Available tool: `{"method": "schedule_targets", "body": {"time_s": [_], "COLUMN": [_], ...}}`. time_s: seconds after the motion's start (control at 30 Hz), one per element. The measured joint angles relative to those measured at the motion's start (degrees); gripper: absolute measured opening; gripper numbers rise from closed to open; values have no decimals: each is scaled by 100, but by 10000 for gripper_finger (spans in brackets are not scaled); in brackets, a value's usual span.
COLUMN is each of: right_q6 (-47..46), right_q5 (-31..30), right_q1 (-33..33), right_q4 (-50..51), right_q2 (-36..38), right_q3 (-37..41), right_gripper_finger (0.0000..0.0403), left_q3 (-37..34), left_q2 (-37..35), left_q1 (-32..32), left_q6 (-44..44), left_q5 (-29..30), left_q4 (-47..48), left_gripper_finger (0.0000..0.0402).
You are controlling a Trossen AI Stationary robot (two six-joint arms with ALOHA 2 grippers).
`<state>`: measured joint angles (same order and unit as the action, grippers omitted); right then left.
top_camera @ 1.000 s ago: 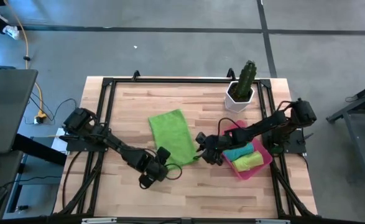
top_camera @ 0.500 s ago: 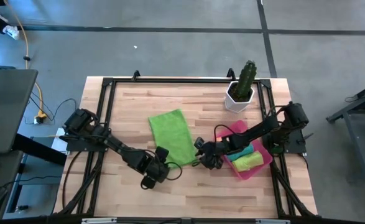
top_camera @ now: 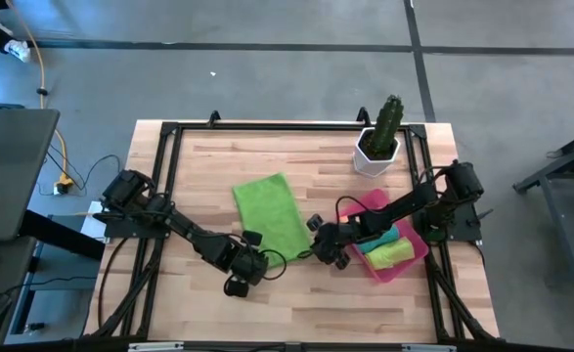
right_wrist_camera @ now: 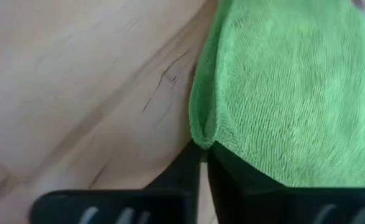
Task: Roll microfiber towels into tight, uniform cylinder then place into a basket
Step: Roll the green microfiber towel
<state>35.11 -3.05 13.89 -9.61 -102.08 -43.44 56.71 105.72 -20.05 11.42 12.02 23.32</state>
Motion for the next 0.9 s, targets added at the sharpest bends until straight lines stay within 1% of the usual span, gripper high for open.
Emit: {"method": "schedule_targets", "body": {"time_s": [0.07, 0.23, 0.37, 0.5, 0.6, 0.67, 0.77, 0.9], "right_q6": [-401, -1314, -1596, -2011, -2302, -2370, -2200, -2126], "right_q5": [23, 54, 451, 1020, 1324, 1340, 1303, 1257], "right_q1": [-2, -38, -205, -440, -596, -645, -649, -637], "right_q4": [-15, -85, -224, -379, -381, -388, -384, -382], "right_q2": [-28, -35, -35, -33, -32, -28, -26, -24], "right_q3": [0, 2, 2, 2, 2, 2, 2, 2], "right_gripper_finger": [5, 4, 2, 1, 1, 1, 1, 1], "left_q3": [0, -4, -4, -9, -28, -31, -28, -20], "left_q2": [6, 18, 15, -94, -200, -222, -224, -196], "left_q1": [-12, -43, -30, -41, -63, -66, -63, -61], "left_q6": [24, 251, 375, 501, 504, 637, 933, 1012], "left_q5": [17, 61, -24, -79, -120, -186, -347, -471], "left_q4": [-17, -192, -247, -146, 33, 31, -15, -66], "left_gripper_finger": [87, 38, 6, 8, 9, 9, 14, 35]}}
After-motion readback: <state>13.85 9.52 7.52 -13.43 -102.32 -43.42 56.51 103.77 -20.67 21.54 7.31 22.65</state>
